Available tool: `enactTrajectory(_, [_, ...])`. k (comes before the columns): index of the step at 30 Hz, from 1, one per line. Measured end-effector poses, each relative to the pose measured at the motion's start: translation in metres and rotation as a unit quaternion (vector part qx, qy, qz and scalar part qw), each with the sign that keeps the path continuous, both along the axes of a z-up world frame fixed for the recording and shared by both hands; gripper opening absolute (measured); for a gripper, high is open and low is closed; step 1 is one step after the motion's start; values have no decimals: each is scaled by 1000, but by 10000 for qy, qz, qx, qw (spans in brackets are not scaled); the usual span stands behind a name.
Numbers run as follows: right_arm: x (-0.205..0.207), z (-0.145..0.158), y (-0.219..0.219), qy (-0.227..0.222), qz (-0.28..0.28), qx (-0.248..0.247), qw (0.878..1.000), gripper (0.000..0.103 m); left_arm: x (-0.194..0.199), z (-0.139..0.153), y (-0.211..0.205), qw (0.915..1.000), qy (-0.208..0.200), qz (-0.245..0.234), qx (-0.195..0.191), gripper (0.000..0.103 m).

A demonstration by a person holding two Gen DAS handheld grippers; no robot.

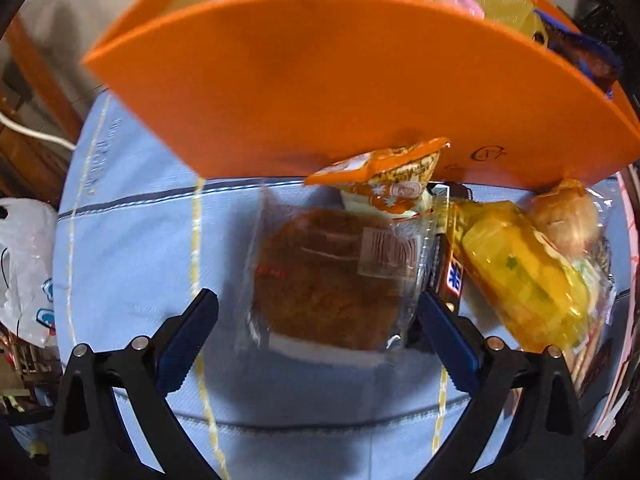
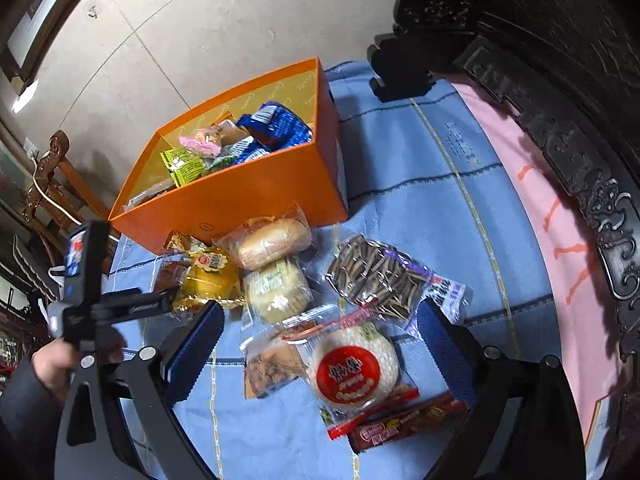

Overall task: Organize snacks
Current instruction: 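Grasp the brown bread loaf pack with the left gripper while the right grasps the red-label rice cracker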

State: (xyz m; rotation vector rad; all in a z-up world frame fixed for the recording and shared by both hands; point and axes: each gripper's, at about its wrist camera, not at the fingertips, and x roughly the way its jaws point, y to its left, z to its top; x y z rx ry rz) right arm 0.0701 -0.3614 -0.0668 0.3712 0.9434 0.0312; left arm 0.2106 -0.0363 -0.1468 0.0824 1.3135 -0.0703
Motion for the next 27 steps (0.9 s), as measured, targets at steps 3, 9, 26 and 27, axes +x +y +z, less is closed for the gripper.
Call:
enactTrajectory(3, [-2, -7, -8, 132, -122, -12, 9998, 97, 4, -12, -4, 9998, 100, -177, -5, 83])
enactTrajectory(9, [2, -21, -9, 347, -140, -57, 9993, 98, -17, -8, 11, 9998, -91, -66, 167, 78])
enactTrajectory(26, [22, -88, 47, 1122, 1321, -1573, 9722, 98, -92, 1, 33, 9969, 359, 148, -680, 78])
enactTrajectory(27, [23, -92, 43, 1205, 1304, -1324, 9752, 97, -92, 1, 29, 9968, 379, 133, -687, 78])
